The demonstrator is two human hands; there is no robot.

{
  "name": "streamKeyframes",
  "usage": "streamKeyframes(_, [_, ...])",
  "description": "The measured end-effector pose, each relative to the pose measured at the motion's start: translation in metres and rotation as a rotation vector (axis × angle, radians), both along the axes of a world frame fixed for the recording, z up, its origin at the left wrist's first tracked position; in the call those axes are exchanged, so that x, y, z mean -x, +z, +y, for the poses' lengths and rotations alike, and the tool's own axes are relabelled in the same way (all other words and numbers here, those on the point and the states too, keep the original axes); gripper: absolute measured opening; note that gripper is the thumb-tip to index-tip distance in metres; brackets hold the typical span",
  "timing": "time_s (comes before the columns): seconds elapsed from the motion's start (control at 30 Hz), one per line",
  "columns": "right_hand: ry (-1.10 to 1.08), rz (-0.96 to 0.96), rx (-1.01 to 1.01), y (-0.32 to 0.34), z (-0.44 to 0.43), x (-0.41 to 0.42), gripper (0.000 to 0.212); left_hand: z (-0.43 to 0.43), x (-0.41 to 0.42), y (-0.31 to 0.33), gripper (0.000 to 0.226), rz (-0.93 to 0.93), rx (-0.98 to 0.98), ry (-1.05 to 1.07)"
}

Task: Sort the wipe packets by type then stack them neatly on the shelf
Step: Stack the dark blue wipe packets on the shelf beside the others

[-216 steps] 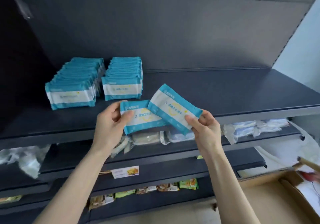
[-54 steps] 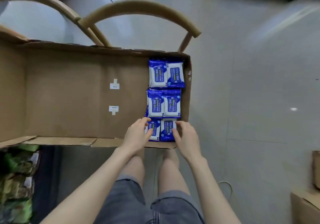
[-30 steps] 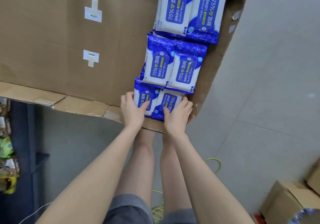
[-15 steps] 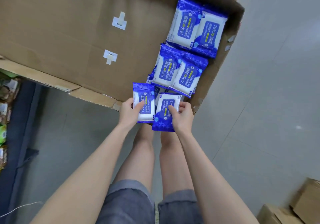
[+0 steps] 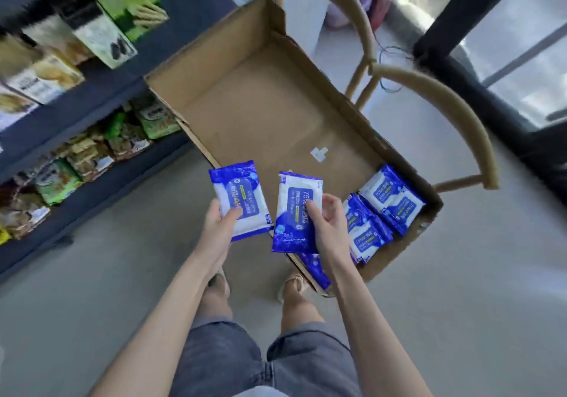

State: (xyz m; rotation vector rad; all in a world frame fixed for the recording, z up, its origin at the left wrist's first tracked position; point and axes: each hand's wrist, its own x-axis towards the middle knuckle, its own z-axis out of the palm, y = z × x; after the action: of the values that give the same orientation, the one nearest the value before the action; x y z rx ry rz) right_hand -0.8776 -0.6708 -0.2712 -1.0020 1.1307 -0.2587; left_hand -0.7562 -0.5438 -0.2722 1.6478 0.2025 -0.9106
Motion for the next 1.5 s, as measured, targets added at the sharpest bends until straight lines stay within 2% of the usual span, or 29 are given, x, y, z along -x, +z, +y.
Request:
streamKeyframes(0.2, [0.237, -0.187, 0.035, 0.074, 0.044, -0.114, 0.034, 0.079, -0.086, 0.068, 0.026, -0.155, 0.154, 0.162])
streamKeyframes(0.3, [0.338, -0.243, 0.077, 0.097, 0.086, -0.176, 0.034, 0.13, -0.139, 0.092, 0.031, -0.244, 0.147, 0.258])
streamKeyframes(0.47, [0.413, -0.317, 0.161, 0.125, 0.156, -0.289, 0.029, 0.21, -0.24, 0.123, 0.023, -0.448, 0.163, 0.349])
streamKeyframes(0.63, [0.453, -0.449, 0.222, 0.163, 0.184, -0.377, 0.025, 0.244, -0.316, 0.161, 0.028, -0.485, 0.251, 0.391])
streamKeyframes(0.73, [0.51, -0.527, 0.26, 0.194, 0.193, -0.434, 0.023, 0.26, -0.368, 0.191, 0.036, -0.584, 0.246, 0.36])
streamKeyframes(1.1, [0.659, -0.715, 0.548, 0.278, 0.191, -0.65, 0.023, 0.291, -0.57, 0.289, 0.023, -1.045, -0.051, 0.316])
streamKeyframes(1.27, [0.664, -0.726, 0.57, 0.296, 0.18, -0.744, 0.023, 0.286, -0.664, 0.316, 0.018, -1.128, -0.324, 0.269])
streamKeyframes(1.5, [0.761, -0.658, 0.664, 0.295, 0.171, -0.843, 0.022, 0.277, -0.765, 0.331, 0.018, -1.104, -0.585, 0.119])
